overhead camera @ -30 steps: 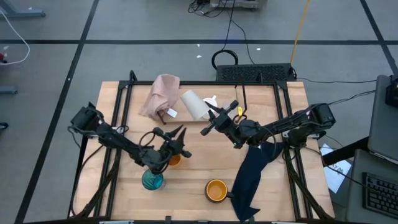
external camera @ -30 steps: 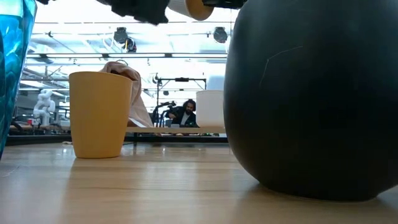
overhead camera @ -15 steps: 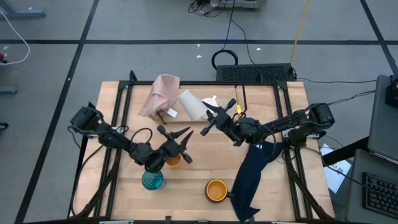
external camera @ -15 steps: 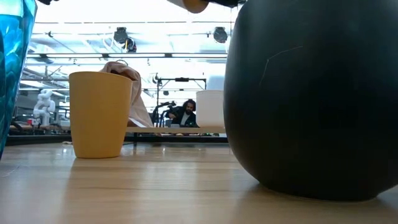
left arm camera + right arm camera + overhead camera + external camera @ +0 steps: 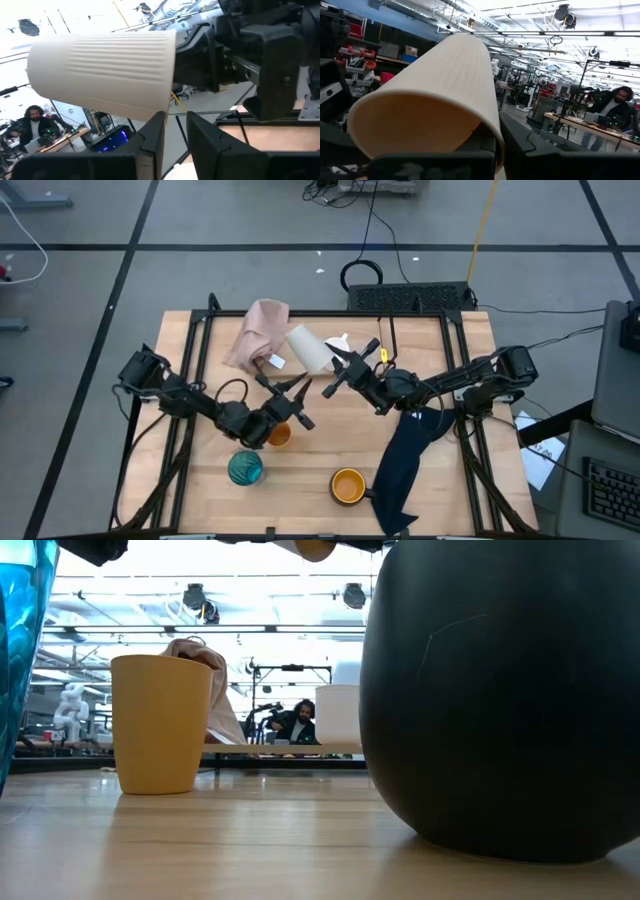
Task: Stack small to large cups/mugs on shelf
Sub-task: Put the light brown cup on the shelf
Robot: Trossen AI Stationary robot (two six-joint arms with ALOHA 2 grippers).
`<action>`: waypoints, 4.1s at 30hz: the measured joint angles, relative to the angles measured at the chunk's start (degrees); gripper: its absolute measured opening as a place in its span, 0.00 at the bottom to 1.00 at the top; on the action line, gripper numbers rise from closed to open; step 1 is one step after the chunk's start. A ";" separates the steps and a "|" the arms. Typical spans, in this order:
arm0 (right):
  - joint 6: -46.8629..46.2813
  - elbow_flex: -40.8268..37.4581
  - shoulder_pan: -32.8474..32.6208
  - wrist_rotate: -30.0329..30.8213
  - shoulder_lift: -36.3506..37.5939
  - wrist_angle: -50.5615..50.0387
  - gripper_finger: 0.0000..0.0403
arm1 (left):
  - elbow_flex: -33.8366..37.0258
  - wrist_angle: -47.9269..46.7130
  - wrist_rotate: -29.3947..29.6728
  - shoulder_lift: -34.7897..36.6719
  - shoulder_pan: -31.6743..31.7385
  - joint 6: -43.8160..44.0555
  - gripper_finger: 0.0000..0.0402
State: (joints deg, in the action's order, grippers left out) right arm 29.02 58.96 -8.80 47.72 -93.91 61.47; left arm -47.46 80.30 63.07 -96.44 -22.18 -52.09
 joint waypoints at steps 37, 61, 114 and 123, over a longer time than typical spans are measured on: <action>-1.11 -0.20 -1.70 0.04 -2.22 1.79 0.00 | 0.09 1.96 2.56 0.02 3.26 -10.57 0.20; -4.41 -0.22 -4.46 -0.31 -1.54 3.17 0.00 | 0.00 3.36 5.29 0.02 4.24 -20.00 0.20; -1.01 -0.24 0.53 -6.43 0.79 3.75 0.00 | -0.39 -6.65 0.90 4.25 -4.30 -5.24 0.20; -7.07 -0.22 2.50 -10.38 0.79 1.30 0.00 | -0.37 -7.32 1.21 3.74 -0.43 -4.62 0.20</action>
State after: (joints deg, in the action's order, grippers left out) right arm 21.94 58.74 -6.29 37.34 -93.12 62.77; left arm -47.83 72.97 64.28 -92.70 -22.61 -56.71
